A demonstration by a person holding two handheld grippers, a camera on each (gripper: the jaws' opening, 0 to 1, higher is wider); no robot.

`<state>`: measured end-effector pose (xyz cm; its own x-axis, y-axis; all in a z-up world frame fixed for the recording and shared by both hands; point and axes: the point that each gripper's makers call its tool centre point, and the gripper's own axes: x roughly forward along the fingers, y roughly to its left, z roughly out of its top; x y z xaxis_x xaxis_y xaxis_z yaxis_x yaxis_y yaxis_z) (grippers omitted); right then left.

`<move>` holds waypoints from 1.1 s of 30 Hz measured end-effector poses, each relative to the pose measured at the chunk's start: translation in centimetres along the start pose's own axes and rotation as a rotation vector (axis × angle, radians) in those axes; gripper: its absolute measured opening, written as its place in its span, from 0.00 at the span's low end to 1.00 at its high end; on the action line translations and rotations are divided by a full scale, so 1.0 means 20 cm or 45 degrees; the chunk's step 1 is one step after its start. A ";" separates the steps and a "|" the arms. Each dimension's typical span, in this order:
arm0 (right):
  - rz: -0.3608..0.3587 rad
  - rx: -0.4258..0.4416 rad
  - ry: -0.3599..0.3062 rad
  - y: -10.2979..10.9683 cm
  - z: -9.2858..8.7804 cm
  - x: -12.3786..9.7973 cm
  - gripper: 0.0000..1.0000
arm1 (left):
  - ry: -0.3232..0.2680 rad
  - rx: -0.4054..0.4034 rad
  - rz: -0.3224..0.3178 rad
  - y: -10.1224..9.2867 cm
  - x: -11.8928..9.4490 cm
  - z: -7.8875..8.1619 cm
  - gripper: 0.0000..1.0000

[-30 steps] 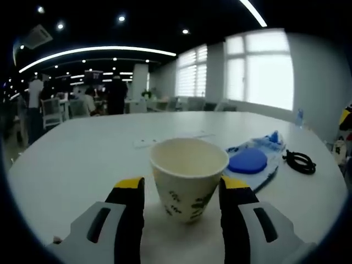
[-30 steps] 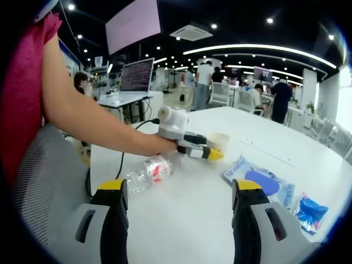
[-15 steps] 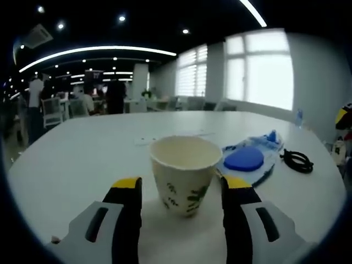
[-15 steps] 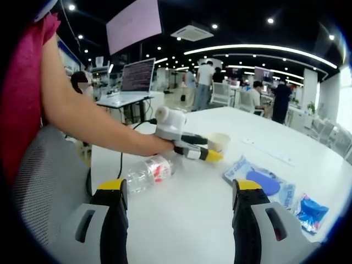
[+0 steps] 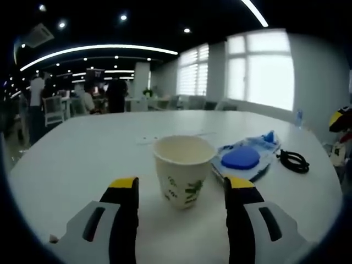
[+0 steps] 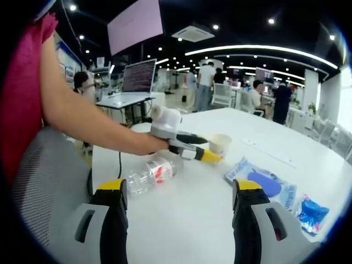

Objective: Arrange the tabletop items into an orderly group along one side of the table until the central work area is clear of visible clutter.

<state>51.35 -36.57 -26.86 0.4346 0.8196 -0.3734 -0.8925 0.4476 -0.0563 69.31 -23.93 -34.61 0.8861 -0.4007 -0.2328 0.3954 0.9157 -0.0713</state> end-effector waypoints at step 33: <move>-0.010 0.002 -0.030 0.02 0.02 -0.04 0.79 | -0.083 0.002 -0.033 -0.22 -0.47 0.25 0.71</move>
<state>50.70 -36.84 -26.15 0.4444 0.8243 -0.3509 -0.8888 0.4547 -0.0575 60.49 -24.38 -27.18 0.8895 -0.4252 -0.1671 0.4186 0.9051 -0.0748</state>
